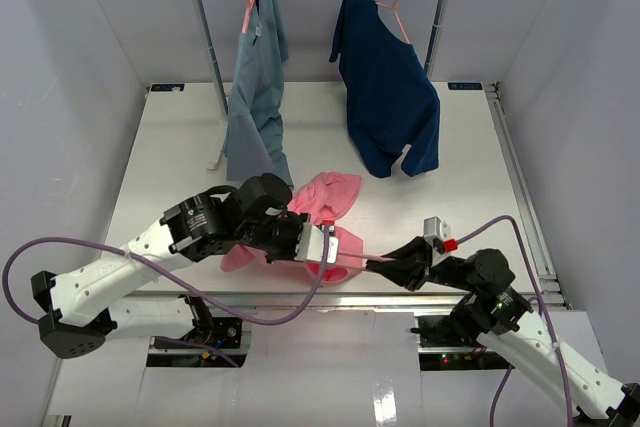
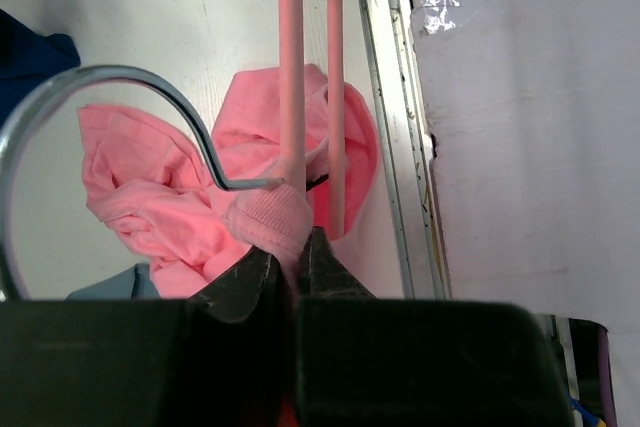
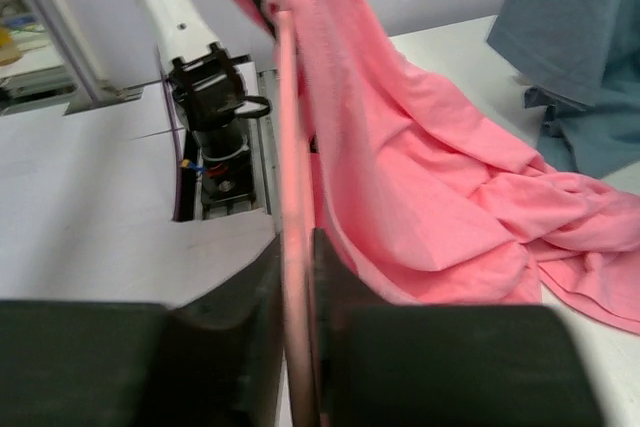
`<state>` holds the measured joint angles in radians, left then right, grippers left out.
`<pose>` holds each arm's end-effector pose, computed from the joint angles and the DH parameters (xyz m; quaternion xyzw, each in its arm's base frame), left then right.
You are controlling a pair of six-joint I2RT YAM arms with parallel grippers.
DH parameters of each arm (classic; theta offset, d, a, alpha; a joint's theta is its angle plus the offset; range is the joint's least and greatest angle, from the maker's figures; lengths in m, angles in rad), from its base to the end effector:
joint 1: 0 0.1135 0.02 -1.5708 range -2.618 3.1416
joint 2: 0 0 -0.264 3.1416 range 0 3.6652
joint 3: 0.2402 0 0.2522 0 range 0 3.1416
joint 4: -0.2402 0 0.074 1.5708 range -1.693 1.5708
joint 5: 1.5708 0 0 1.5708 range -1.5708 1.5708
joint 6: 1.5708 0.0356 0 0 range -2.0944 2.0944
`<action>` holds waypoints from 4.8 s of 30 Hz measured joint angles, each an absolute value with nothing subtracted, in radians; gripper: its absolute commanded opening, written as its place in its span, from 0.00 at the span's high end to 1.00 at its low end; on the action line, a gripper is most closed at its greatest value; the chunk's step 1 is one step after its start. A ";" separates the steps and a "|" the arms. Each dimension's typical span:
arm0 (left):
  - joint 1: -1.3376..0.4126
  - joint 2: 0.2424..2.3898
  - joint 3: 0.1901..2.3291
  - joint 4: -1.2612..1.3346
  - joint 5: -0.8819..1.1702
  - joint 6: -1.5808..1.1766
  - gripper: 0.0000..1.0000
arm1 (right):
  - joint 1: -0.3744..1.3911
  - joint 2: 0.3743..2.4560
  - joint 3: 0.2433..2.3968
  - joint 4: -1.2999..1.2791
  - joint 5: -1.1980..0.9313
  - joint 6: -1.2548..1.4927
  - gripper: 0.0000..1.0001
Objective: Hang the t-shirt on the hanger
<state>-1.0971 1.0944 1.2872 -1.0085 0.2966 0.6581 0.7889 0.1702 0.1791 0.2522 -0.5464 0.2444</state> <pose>0.0828 -0.1844 0.3752 0.7420 0.5456 -0.2134 0.3259 0.0609 0.0876 0.2473 -0.3638 0.5073 0.5201 0.5829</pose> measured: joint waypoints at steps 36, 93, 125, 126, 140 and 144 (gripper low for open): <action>-1.110 0.942 1.069 -0.603 -0.227 0.168 1.00 | 0.826 0.683 0.252 0.404 -0.007 0.502 0.37; -1.108 0.945 1.107 -0.763 -0.066 0.154 1.00 | 0.982 0.677 0.866 -0.213 0.628 0.163 0.92; -1.108 1.076 1.132 -0.733 0.207 0.184 1.00 | 0.975 0.721 0.989 -0.430 -0.214 -0.009 0.52; -1.108 1.076 1.132 -0.732 0.213 0.185 1.00 | 0.975 0.734 0.989 -0.411 -0.230 -0.014 0.51; -1.108 1.051 1.129 -0.714 0.281 0.194 1.00 | 0.975 0.908 0.930 -0.086 -0.389 -0.017 0.51; -1.108 1.051 1.116 -0.716 0.290 0.193 1.00 | 0.975 0.931 0.888 -0.015 -0.433 0.002 0.65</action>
